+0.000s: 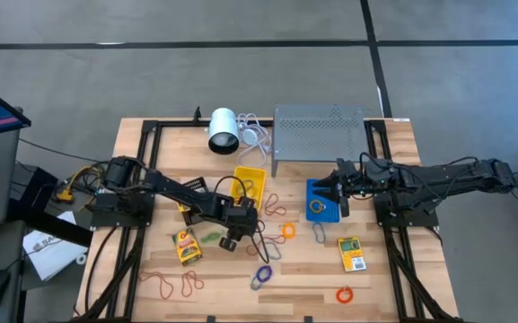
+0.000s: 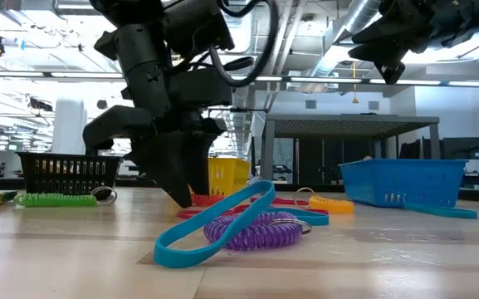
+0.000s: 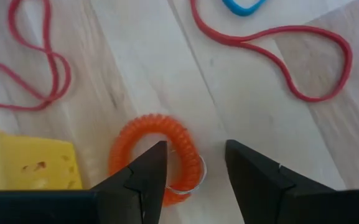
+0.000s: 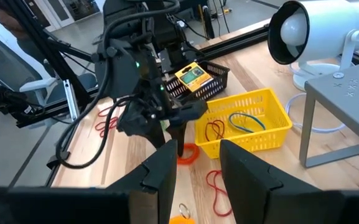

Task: Pick & Place Office Desk Supplies
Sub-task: Put the left orange elastic key ring into the blue basket

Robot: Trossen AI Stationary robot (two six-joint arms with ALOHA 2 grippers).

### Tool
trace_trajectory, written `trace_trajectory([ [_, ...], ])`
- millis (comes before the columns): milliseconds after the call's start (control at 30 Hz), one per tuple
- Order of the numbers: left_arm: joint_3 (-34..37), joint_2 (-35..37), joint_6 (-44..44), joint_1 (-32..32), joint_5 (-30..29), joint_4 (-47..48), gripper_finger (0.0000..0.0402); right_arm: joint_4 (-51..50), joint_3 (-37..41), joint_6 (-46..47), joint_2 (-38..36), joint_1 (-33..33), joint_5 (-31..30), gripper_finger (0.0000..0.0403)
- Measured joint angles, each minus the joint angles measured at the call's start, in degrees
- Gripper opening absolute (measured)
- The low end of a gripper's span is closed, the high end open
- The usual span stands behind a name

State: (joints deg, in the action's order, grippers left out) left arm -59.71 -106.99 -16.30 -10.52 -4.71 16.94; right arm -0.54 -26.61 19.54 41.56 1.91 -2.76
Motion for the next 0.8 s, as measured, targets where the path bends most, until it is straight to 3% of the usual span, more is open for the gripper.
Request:
trace_trajectory([
  [200, 0.0, -0.1, 0.0, 0.0, -0.3, -0.2, 0.0144, 0.0, 0.0, 0.0, 0.0, 0.9, 0.0, 0.0118],
  [467, 0.0, -0.1, 0.2, -0.1, 1.2, 0.1, 0.0018, 0.3, 0.0, 0.0, 0.0, 2.3, 0.0, 0.0118],
  [800, 0.2, 5.5, 6.1, -2.0, 2.7, 2.2, 0.0007, 1.2, 0.0, 0.1, 0.0, 2.3, 0.0, 0.0118],
])
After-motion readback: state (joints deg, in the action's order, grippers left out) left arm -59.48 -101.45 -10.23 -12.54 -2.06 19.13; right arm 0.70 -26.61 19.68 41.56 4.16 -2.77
